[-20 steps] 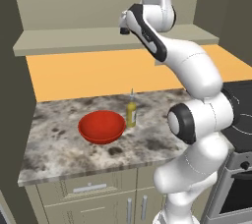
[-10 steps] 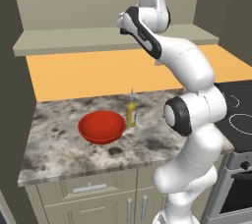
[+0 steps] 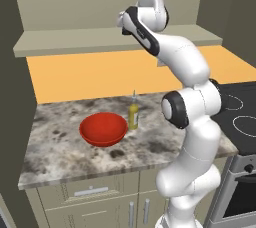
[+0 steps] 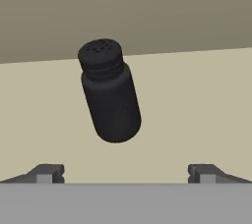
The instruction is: Retrieve the bottle and the shaker from the cabinet and place them next to the mixing bowl on the counter. Then add garlic from the fridge to the mixing bowl.
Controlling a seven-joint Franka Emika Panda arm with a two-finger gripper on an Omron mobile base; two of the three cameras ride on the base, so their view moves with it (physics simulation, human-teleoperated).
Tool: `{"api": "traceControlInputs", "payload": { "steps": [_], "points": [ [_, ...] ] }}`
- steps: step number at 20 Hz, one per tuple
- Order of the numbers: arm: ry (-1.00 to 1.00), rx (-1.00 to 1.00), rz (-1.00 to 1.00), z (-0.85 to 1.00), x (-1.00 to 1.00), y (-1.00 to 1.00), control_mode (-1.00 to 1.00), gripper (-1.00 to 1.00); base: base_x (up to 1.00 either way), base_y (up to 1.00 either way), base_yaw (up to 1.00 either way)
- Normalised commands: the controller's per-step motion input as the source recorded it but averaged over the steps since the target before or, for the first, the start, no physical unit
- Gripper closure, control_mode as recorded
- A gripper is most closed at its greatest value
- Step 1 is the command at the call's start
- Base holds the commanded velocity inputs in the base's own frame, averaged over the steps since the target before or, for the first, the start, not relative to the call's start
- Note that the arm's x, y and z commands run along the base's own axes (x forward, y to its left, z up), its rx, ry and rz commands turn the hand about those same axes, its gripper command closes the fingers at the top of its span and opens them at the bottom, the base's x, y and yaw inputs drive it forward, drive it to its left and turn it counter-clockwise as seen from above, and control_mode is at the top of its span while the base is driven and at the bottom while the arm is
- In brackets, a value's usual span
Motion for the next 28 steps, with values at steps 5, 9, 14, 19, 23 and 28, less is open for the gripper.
{"api": "traceControlInputs", "payload": {
  "steps": [5, 9, 14, 19, 23, 28],
  "points": [
    [0.00, 0.00, 0.00, 0.00, 0.30, 0.01, -1.00, -1.00, 0.00, 0.00, 0.00],
    [0.00, 0.00, 0.00, -0.01, 0.22, 0.11, -1.00, -1.00, 0.00, 0.00, 0.00],
    [0.00, 0.00, 0.00, -0.05, 0.11, 0.17, -1.00, -1.00, 0.00, 0.00, 0.00],
    [0.00, 0.00, 0.00, -0.17, 0.11, 0.01, -1.00, -1.00, 0.00, 0.00, 0.00],
    [0.01, 0.00, 0.00, -0.21, 0.17, 0.00, -1.00, -1.00, 0.00, 0.00, 0.00],
    [0.00, 0.00, 0.00, -0.08, 0.24, 0.00, -1.00, -1.00, 0.00, 0.00, 0.00]
  ]
}}
